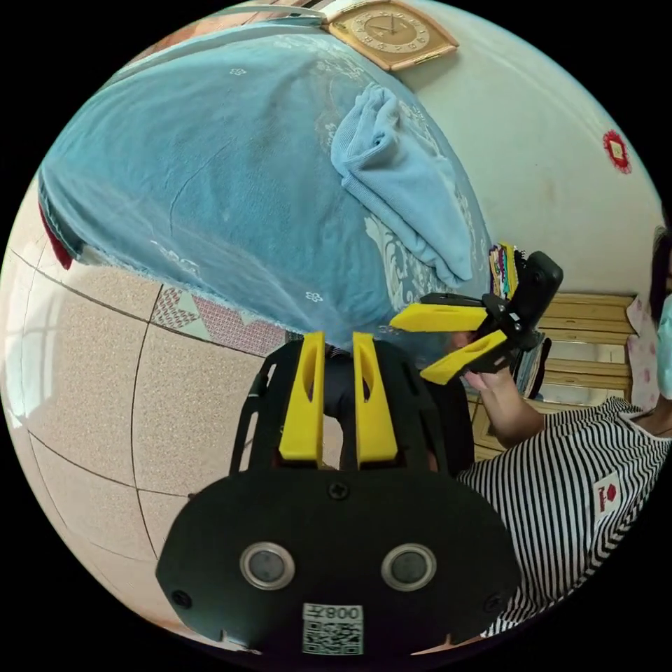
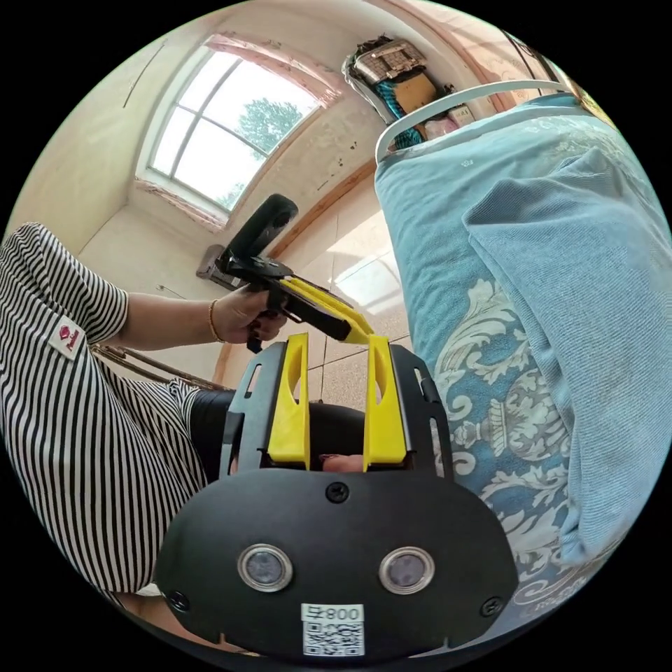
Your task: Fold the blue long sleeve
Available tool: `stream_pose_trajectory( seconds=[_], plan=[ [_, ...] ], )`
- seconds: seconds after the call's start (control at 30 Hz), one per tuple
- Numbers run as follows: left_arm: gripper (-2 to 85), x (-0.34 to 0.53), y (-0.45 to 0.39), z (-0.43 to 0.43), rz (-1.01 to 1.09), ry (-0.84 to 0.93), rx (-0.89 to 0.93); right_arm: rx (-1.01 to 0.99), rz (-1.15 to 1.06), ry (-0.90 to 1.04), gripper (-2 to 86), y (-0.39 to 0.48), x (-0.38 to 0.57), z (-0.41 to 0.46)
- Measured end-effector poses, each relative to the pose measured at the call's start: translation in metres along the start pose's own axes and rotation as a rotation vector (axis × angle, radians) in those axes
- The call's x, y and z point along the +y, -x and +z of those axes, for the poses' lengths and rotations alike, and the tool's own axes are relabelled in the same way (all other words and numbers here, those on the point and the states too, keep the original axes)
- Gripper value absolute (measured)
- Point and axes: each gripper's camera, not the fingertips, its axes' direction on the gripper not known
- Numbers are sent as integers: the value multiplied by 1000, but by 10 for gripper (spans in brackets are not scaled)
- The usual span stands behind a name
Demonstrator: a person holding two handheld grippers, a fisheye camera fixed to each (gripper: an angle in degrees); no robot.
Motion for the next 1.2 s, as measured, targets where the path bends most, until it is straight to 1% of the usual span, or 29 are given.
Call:
stream_pose_trajectory(
  seconds=[0.03,0.1,0.13,0.17,0.23,0.3,0.37,0.47,0.53,0.57,0.6,0.63,0.67,0.73,0.8,0.87,0.93,1.0,1.2],
  plan=[
    [60,-1,-8,-4,42,-47,66,13,26,14,133,-6,2,-3],
    [53,-8,-28,5,117,-9,46,-12,60,27,135,-16,3,-5],
    [49,-13,-40,19,166,56,-3,-57,63,13,135,-18,1,-10],
    [45,-15,-44,30,181,100,-91,-75,57,0,135,-18,-1,-14],
    [41,-11,-34,37,135,104,-204,-79,34,-21,119,-12,-3,-29],
    [41,-7,-25,39,119,111,-175,-87,56,-48,117,-13,2,-44],
    [45,-7,-27,39,131,93,-152,-43,102,-69,117,-17,14,-60],
    [57,-16,-48,40,210,71,-129,20,224,-165,120,-23,45,-103],
    [66,-24,-61,46,255,76,-109,106,363,-271,127,-28,77,-146],
    [73,-30,-67,51,273,82,-80,123,404,-300,130,-30,86,-156],
    [77,-34,-68,53,278,81,-60,145,478,-369,137,-35,104,-176],
    [85,-41,-70,58,280,79,-12,155,561,-440,143,-42,121,-192],
    [93,-49,-69,63,269,75,52,152,590,-471,144,-45,128,-198],
    [101,-62,-66,72,245,75,153,82,646,-548,145,-65,138,-208],
    [111,-74,-63,83,215,77,236,22,643,-571,139,-78,129,-206],
    [116,-85,-59,95,178,91,336,3,641,-544,116,-87,114,-201],
    [117,-90,-58,100,172,92,365,-4,652,-545,69,-91,101,-198],
    [118,-94,-58,103,164,87,394,53,645,-550,49,-83,95,-205],
    [114,-107,-52,117,97,69,598,216,532,-539,27,-34,65,-241]
  ],
)
